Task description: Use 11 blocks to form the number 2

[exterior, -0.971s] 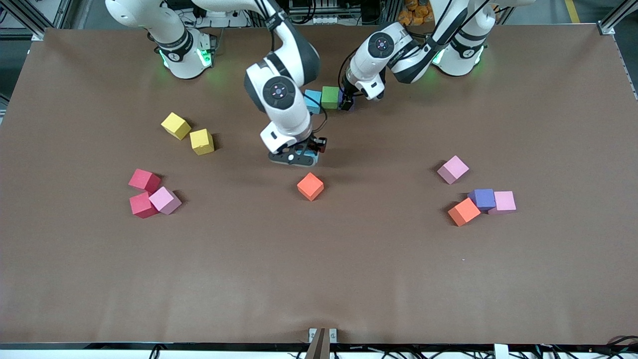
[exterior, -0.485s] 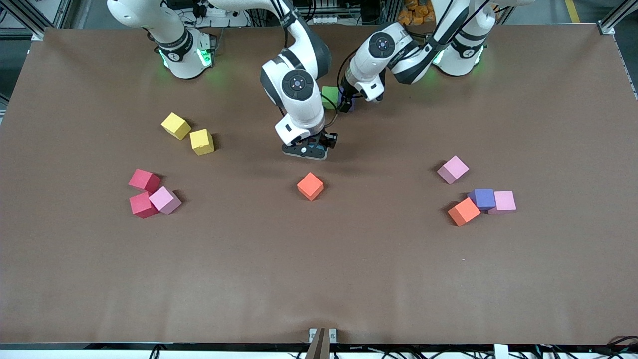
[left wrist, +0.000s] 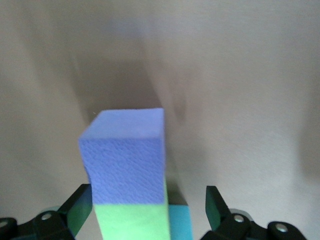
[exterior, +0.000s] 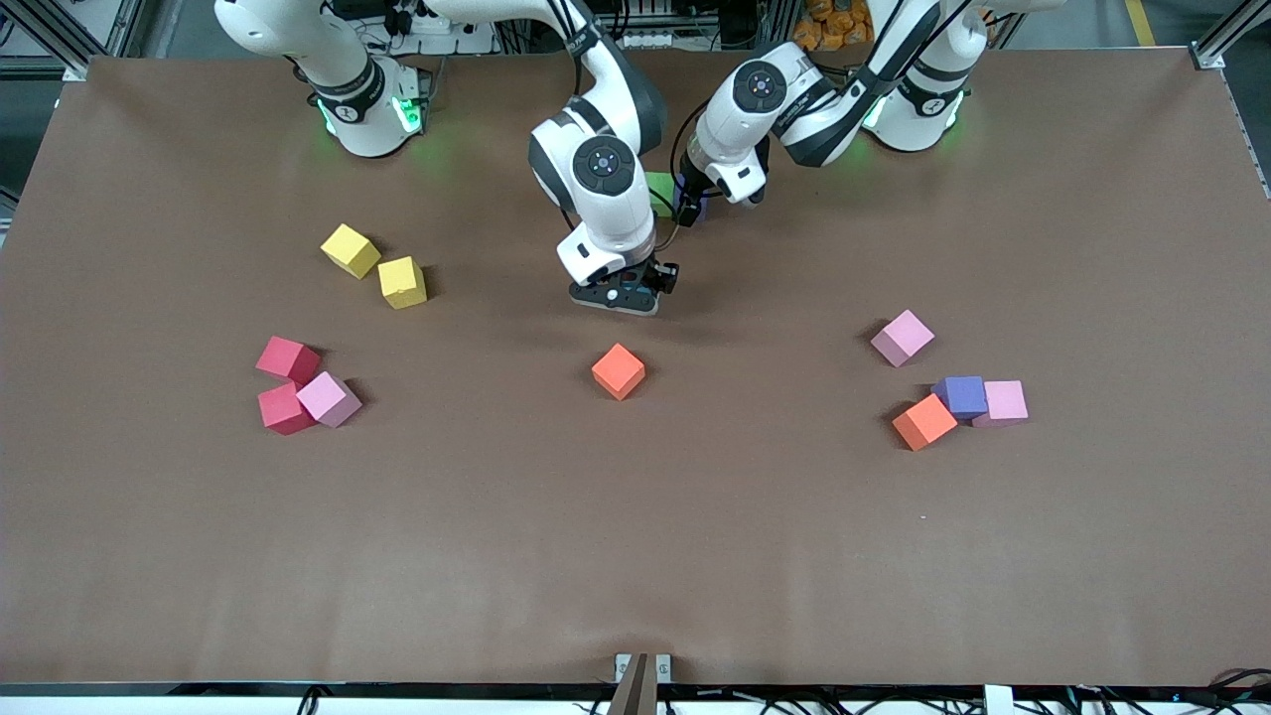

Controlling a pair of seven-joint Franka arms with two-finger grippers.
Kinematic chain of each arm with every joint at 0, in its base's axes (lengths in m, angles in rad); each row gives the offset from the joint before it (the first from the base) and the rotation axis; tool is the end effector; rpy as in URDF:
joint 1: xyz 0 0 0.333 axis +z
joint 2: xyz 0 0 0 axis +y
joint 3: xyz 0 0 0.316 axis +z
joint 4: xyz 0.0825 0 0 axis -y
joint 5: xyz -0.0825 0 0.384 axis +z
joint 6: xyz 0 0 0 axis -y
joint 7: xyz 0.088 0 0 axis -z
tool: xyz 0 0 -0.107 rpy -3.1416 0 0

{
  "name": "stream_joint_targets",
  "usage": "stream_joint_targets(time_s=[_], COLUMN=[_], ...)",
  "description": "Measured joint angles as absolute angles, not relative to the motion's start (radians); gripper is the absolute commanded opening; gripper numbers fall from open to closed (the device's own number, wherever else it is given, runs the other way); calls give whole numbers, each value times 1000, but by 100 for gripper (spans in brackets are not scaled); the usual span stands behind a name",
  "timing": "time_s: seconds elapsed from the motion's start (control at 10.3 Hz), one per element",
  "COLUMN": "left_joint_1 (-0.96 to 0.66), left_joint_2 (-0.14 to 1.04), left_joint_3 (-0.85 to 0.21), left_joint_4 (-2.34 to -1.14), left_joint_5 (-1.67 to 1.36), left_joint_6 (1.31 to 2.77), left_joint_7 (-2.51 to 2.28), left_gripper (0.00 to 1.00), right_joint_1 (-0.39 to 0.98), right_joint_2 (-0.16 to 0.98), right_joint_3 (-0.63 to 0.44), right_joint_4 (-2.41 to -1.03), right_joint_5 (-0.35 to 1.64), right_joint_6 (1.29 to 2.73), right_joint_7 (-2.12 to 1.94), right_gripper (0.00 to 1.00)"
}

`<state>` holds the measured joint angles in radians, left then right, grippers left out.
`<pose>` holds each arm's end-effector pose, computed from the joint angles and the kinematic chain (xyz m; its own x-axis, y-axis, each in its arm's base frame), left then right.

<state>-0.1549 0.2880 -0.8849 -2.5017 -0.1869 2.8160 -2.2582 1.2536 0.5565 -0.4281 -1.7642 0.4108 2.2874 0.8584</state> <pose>0.2400 -0.4186 0.2250 0.1194 0.9529 -0.2789 0.9791 -0.1596 -0.1260 0.4232 0.5102 0.2748 0.9704 -0.2349 -0.0554 -0.2388 -0.9677 -0.0809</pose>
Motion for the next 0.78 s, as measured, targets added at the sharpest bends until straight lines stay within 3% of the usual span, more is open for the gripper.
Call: stream_joint_targets(time_s=[0.78], left_joint_1=[125], left_joint_2=[250], left_joint_3=[-851], left_joint_4=[-2294], left_joint_5=[-187], left_joint_6=[2504], left_joint_7=[-1715], left_gripper=[100], right_joint_1=[1285], right_joint_2=[585], right_joint_3=[-427], right_joint_4=[-1765], right_joint_5=[411], right_joint_6=[2317], right_joint_7=[896], right_gripper=[15])
